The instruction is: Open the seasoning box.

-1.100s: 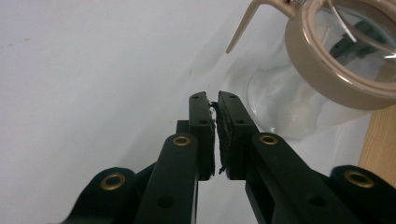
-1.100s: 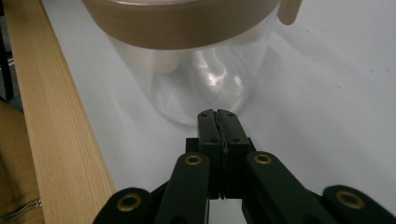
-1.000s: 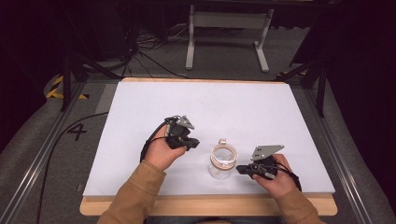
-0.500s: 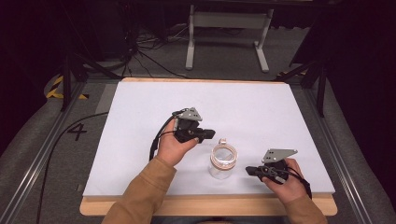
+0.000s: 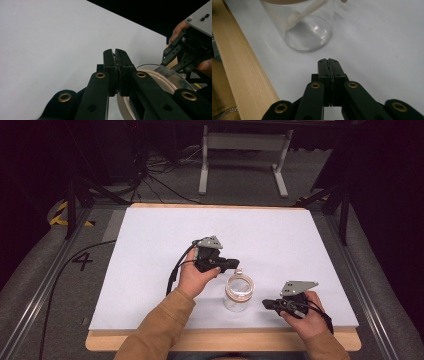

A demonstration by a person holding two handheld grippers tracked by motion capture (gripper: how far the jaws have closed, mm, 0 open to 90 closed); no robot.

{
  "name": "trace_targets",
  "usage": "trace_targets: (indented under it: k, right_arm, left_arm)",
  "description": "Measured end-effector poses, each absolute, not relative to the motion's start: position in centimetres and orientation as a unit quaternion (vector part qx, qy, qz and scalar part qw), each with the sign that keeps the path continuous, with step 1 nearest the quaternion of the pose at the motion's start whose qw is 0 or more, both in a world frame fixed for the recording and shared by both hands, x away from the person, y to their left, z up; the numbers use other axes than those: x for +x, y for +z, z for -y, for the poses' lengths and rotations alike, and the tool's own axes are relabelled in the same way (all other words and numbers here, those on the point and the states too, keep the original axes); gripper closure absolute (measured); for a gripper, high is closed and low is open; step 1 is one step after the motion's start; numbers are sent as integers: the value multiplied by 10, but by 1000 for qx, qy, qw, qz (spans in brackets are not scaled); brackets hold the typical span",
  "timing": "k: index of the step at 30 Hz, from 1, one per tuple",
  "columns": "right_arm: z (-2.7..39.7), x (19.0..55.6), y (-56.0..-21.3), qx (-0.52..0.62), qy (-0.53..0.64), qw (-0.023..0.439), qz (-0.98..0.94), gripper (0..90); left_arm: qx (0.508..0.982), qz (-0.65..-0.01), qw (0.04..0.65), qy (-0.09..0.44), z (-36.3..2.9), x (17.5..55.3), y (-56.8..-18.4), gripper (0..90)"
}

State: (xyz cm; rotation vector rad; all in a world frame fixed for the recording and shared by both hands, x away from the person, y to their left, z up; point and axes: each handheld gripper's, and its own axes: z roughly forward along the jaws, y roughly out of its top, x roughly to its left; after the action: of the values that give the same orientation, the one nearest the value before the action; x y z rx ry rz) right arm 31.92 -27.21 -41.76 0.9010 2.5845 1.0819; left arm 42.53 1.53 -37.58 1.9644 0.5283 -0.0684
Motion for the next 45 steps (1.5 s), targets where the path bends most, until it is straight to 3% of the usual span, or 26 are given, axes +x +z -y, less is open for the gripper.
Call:
trace_targets:
  k: [45]
  right_arm:
    - [237, 299, -388, 261, 440, 114, -851, 900]
  left_arm:
    - [820, -227, 524, -38, -10, 429, -379, 872]
